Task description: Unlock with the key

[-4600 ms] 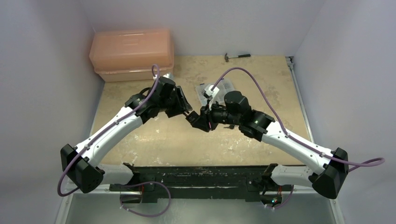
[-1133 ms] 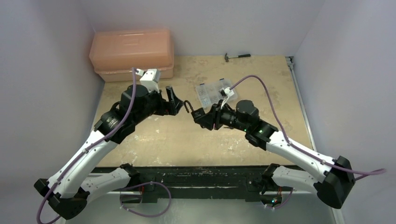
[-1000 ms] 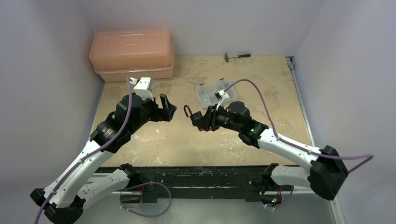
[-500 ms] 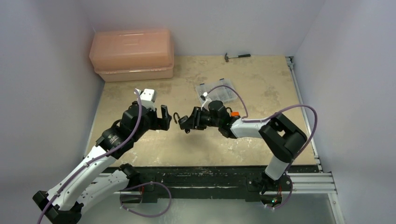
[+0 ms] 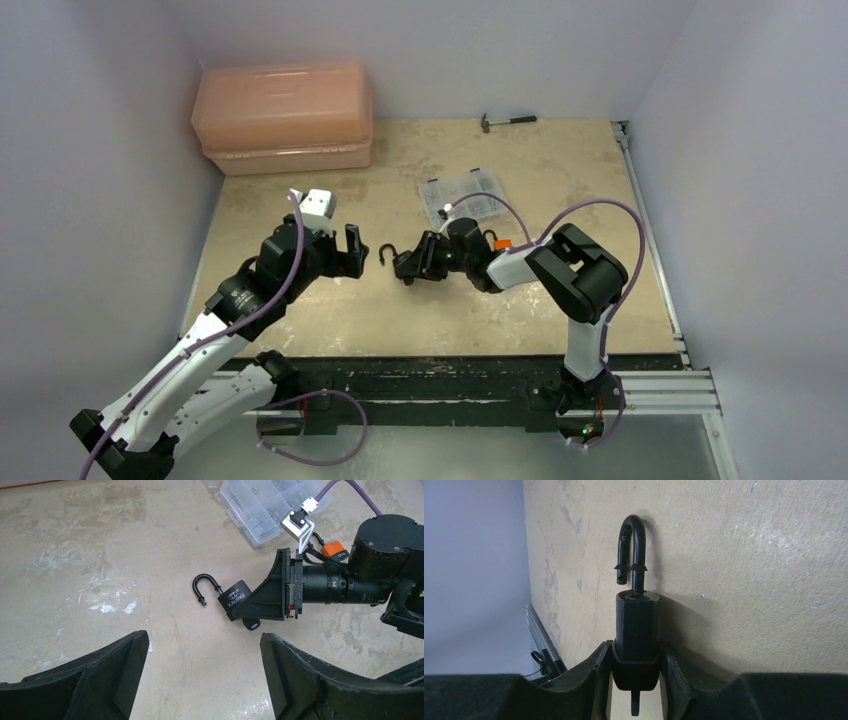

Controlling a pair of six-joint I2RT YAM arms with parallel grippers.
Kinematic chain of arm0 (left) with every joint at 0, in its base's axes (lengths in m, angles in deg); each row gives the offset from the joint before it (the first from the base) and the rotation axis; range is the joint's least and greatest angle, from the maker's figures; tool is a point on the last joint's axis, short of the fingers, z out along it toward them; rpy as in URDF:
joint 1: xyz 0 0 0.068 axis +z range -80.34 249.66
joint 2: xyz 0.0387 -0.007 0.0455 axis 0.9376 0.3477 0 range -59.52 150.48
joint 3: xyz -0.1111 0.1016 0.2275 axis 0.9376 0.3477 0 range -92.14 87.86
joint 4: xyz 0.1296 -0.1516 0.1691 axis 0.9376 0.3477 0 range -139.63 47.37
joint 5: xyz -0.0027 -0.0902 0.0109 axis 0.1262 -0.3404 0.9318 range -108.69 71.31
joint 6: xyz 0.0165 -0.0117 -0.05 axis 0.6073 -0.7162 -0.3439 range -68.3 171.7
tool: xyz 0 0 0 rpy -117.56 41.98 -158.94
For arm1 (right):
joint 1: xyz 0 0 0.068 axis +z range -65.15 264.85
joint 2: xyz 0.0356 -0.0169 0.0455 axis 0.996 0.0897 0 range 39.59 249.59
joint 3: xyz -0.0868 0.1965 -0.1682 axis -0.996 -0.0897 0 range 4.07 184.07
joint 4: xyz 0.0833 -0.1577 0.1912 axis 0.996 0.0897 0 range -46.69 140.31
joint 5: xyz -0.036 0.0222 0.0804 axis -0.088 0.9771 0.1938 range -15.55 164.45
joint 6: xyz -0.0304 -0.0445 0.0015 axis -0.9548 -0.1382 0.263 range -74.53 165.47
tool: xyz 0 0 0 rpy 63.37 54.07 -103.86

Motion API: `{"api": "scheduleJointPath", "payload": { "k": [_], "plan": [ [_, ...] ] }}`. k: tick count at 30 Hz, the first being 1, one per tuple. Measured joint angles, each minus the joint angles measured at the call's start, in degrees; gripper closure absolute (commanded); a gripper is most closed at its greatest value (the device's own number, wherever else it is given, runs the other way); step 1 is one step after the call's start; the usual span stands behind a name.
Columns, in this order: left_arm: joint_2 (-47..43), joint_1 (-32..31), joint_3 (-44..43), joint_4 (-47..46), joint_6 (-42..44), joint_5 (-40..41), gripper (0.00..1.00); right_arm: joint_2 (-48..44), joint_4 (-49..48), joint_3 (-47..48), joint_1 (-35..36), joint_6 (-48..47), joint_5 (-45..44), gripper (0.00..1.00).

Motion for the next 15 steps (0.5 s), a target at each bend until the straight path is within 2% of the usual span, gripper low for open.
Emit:
{"api": "scheduleJointPath", "payload": {
  "k": [2, 5, 8, 14, 15],
  "plan": [
    [0.1, 0.0, 0.0, 0.0, 0.0, 0.0, 0.12, 0.0, -0.4, 0.0, -0.1, 0.3, 0.0, 0.71],
    [0.1, 0.0, 0.0, 0.0, 0.0, 0.0, 0.12, 0.0, -1.0, 0.0, -0.1, 0.6, 0.3, 0.49],
    [0.2, 0.0, 0.0, 0.0, 0.0, 0.0, 0.12, -0.1, -1.9, -0.1, -0.3, 1.2, 0.7, 0.35],
    [0.3, 0.0, 0.0, 0.0, 0.0, 0.0, 0.11, -2.9, -2.4, -1.1, -1.5, 0.9, 1.2, 0.2],
    [0.3, 0.0, 0.0, 0.0, 0.0, 0.0, 0.11, -3.6, -2.0, -1.1, -1.7, 0.7, 1.2, 0.14]
  ]
}}
